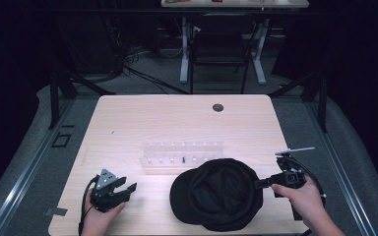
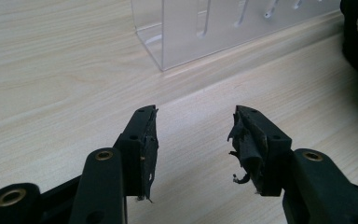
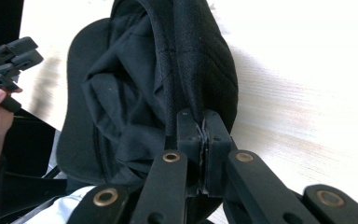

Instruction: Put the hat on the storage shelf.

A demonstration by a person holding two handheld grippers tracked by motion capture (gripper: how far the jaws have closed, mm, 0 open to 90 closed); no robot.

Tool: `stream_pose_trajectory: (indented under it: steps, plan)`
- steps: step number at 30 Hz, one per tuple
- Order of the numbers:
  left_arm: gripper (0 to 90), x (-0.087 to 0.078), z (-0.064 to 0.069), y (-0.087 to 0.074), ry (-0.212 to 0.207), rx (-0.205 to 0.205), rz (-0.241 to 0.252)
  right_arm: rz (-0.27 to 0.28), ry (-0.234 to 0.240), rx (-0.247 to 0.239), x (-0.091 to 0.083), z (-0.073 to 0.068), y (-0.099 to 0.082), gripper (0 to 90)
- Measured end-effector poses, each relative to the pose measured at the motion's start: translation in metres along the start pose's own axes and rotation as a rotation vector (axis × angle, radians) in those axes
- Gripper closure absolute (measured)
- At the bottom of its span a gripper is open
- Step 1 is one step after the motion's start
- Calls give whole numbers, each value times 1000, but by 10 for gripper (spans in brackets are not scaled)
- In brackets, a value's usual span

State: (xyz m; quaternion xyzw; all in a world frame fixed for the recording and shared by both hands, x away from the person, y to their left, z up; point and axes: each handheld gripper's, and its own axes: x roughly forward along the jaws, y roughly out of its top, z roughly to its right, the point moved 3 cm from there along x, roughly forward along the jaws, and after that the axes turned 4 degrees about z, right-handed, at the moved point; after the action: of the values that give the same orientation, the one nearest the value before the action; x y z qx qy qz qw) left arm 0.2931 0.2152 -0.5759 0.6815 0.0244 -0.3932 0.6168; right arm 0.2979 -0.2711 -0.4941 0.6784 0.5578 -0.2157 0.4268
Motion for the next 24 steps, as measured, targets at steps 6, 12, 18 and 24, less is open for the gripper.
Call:
stream_pose_trajectory:
  steps: [6, 12, 18, 24]
  plan:
    - [499, 0, 0, 0, 0, -3, 0, 7, 36, 2, -8, -5, 4, 883]
    - [499, 0, -1, 0, 1, -6, 2, 30, 70, 0, -15, -13, 8, 884]
    - [499, 0, -1, 0, 4, -6, 1, 45, 96, -12, -25, -21, 11, 884]
    - [499, 0, -2, -1, 3, -8, 2, 57, 124, 0, -33, -29, 14, 885]
